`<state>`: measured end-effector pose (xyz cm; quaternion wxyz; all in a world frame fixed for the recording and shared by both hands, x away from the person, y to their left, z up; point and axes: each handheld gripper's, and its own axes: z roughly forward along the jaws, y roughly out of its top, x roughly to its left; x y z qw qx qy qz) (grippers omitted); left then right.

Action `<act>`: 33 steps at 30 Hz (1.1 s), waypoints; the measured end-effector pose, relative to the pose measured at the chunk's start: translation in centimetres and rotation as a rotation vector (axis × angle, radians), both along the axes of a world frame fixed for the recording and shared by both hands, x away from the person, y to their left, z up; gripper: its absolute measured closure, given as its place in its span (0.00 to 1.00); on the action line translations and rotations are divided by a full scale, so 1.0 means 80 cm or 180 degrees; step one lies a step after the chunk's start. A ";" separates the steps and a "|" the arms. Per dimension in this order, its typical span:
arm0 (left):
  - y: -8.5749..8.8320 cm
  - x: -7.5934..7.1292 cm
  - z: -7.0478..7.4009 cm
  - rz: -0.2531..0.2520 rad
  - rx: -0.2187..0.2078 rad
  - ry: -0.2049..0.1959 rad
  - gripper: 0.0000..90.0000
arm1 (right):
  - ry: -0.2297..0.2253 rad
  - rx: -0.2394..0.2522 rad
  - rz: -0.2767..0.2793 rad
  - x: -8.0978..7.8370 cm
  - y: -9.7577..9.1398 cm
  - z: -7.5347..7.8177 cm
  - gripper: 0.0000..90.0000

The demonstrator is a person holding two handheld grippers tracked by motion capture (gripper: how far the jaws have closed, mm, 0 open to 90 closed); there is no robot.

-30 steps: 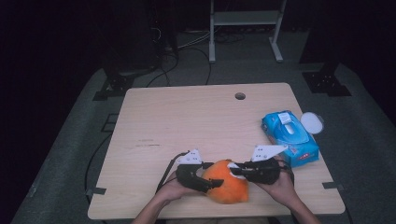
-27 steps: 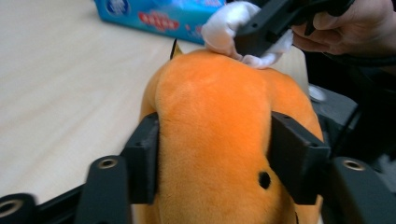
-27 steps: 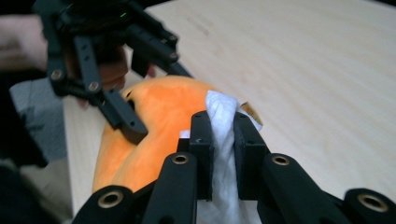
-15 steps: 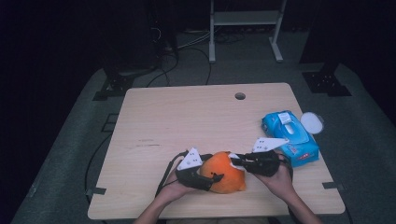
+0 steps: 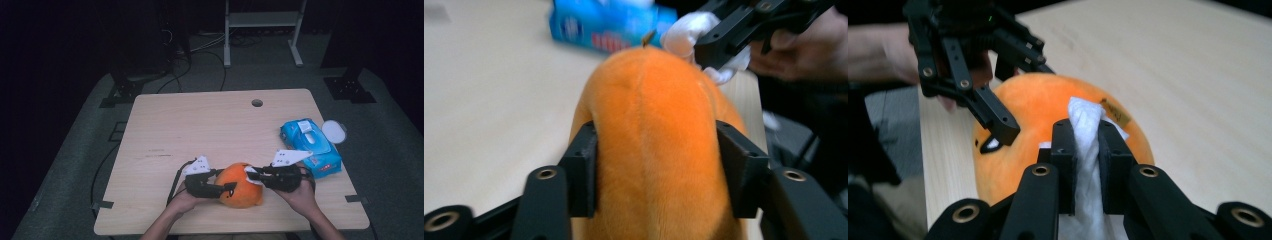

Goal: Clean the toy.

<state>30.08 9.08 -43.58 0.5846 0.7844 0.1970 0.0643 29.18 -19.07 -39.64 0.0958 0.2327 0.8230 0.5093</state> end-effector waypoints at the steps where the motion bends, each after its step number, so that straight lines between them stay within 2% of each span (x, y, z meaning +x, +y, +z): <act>1: 0.000 -0.004 0.006 0.0079 -0.0060 -0.0207 0.51 | -0.0062 0.0036 -0.0027 -0.002 -0.001 0.006 0.89; 2: -0.001 -0.007 0.009 0.0117 -0.0066 -0.0335 0.51 | -0.0153 0.0103 -0.0071 -0.005 -0.002 0.014 0.89; 3: -0.003 -0.012 0.009 0.0166 0.0026 -0.0549 0.51 | -0.0202 0.0121 -0.0092 -0.006 -0.002 0.018 0.89; 4: -0.005 -0.014 0.007 0.0188 0.0134 -0.0657 0.50 | -0.0276 0.0107 -0.0141 -0.007 -0.002 0.021 0.89; 5: -0.008 -0.013 0.003 0.0155 0.0225 -0.0653 0.49 | -0.0307 0.0070 -0.0185 -0.006 -0.002 0.020 0.89; 7: -0.014 -0.012 -0.009 0.0050 0.0368 -0.0578 0.46 | -0.0199 -0.0013 -0.0233 -0.001 -0.002 0.009 0.89; 9: -0.019 -0.014 -0.012 0.0013 0.0325 -0.0529 0.43 | -0.0092 -0.0033 -0.0251 0.003 0.000 -0.003 0.89; 10: -0.019 -0.014 -0.010 0.0003 0.0375 -0.0550 0.42 | -0.0098 -0.0019 -0.0262 0.001 0.004 -0.006 0.89; 11: -0.019 -0.014 -0.009 -0.0004 0.0360 -0.0559 0.41 | -0.0151 -0.0014 -0.0226 -0.003 0.010 -0.003 0.89; 13: -0.024 -0.017 -0.010 -0.0047 0.0356 -0.0571 0.39 | -0.0164 0.0149 0.0006 -0.013 0.025 0.005 0.89; 14: -0.028 -0.020 -0.009 -0.0085 0.0389 -0.0631 0.38 | -0.0231 0.0070 0.0122 -0.020 0.040 0.008 0.89; 16: -0.029 -0.024 -0.008 -0.0104 0.0506 -0.0722 0.35 | -0.0377 -0.0133 0.0186 -0.027 0.058 0.006 0.89; 17: -0.028 -0.023 -0.008 -0.0096 0.0490 -0.0682 0.32 | -0.0436 -0.0211 0.0174 -0.028 0.062 0.003 0.89; 23: -0.022 -0.015 -0.010 -0.0070 0.0337 -0.0510 0.31 | -0.0442 -0.0174 -0.0104 -0.018 0.030 0.005 0.89; 25: -0.026 -0.017 -0.008 -0.0068 0.0369 -0.0554 0.31 | -0.0435 -0.0167 -0.0175 -0.018 0.025 0.005 0.89; 28: -0.032 -0.024 -0.006 -0.0117 0.0433 -0.0695 0.31 | -0.0433 -0.0142 0.0017 -0.028 0.046 0.005 0.89; 31: -0.035 -0.029 -0.006 -0.0163 0.0513 -0.0809 0.31 | -0.0533 -0.0326 0.0190 -0.040 0.074 0.003 0.89; 33: -0.032 -0.028 -0.007 -0.0174 0.0509 -0.0792 0.33 | -0.0606 -0.0384 0.0159 -0.039 0.073 0.005 0.89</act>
